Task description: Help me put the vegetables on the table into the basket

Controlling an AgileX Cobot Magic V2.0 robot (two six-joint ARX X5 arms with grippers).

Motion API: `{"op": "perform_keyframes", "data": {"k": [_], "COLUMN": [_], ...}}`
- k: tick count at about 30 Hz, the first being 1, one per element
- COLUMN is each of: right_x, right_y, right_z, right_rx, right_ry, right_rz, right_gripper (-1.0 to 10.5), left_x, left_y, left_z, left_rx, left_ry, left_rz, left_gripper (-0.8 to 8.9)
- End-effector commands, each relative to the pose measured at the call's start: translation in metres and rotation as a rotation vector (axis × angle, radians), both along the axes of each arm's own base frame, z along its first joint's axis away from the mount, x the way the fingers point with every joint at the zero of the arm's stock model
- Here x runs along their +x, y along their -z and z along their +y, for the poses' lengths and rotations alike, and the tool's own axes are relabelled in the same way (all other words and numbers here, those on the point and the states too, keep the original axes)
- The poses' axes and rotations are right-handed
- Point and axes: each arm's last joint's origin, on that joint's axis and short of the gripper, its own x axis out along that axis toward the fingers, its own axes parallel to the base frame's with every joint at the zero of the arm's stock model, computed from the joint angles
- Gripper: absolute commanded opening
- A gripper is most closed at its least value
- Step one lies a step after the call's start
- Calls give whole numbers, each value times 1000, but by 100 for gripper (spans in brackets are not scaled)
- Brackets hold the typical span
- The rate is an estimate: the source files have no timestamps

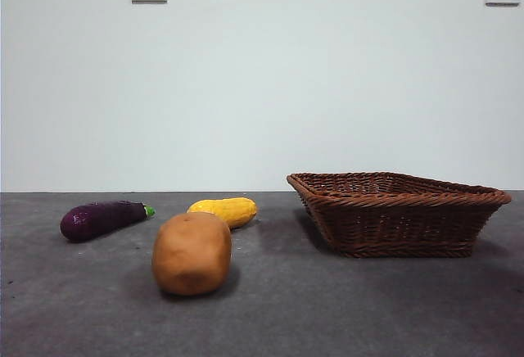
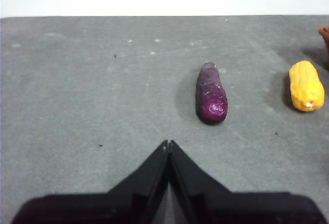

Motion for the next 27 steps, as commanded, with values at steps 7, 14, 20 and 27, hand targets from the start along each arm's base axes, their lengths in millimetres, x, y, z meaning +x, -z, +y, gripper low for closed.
{"op": "perform_keyframes", "data": {"k": [7,14,20,27], "right_x": [0,-1,-4,9], "right_y": [2,-10,-38,-75], "right_z": [2,4,4,6], "right_rx": [272,403,481,454], "right_ry": [-13,-79,-91,-114], "right_rz": [15,-2,-13,43], "right_gripper": [-16,-16,-16,-16], "left_x": [0,-3,-7,-5], "left_y": [-4,-23,-50,-76], "left_z": [-2,-5,-6,-7], "left_rx": [-225,-293,-354,-427], "left_ry": [15,103,159,188], "left_rz": [4,-31,-75,-63], "left_gripper": [-4,-5,-6,-6]}}
